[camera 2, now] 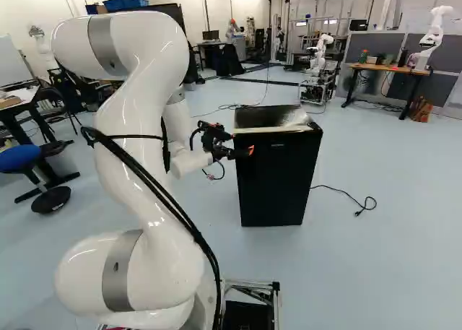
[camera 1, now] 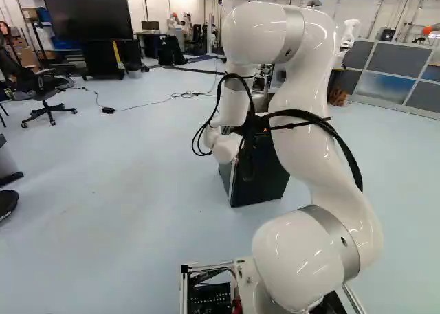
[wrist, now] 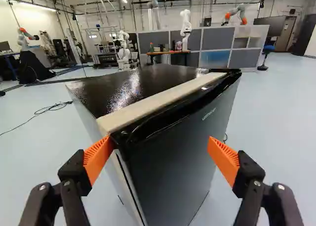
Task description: Grab a drink from the fridge
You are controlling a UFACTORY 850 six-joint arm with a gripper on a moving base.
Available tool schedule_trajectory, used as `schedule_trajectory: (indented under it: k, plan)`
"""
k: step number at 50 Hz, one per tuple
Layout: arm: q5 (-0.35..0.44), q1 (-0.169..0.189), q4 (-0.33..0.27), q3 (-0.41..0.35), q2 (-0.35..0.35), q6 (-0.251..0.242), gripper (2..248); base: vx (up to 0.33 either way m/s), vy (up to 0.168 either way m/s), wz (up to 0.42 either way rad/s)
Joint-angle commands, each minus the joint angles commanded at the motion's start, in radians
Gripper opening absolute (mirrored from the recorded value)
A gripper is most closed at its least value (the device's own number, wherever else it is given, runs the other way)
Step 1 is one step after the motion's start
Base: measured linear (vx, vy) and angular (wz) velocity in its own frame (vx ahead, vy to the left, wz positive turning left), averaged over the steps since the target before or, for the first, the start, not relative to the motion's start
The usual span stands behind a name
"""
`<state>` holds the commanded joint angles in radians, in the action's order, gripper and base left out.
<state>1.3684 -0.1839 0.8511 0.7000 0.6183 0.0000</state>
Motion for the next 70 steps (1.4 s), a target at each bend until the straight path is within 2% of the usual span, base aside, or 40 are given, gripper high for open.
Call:
schedule_trajectory:
  k: [9,29,70]
  plan:
    - [0.000,0.004,0.009,-0.033,-0.021,0.000,247,0.000,0.000,0.000]
    - [0.000,0.005,0.074,-0.143,-0.090,0.000,247,0.000,-0.002,-0.004]
    - [0.000,-0.026,0.214,-0.375,-0.237,0.000,247,0.000,0.000,0.000]
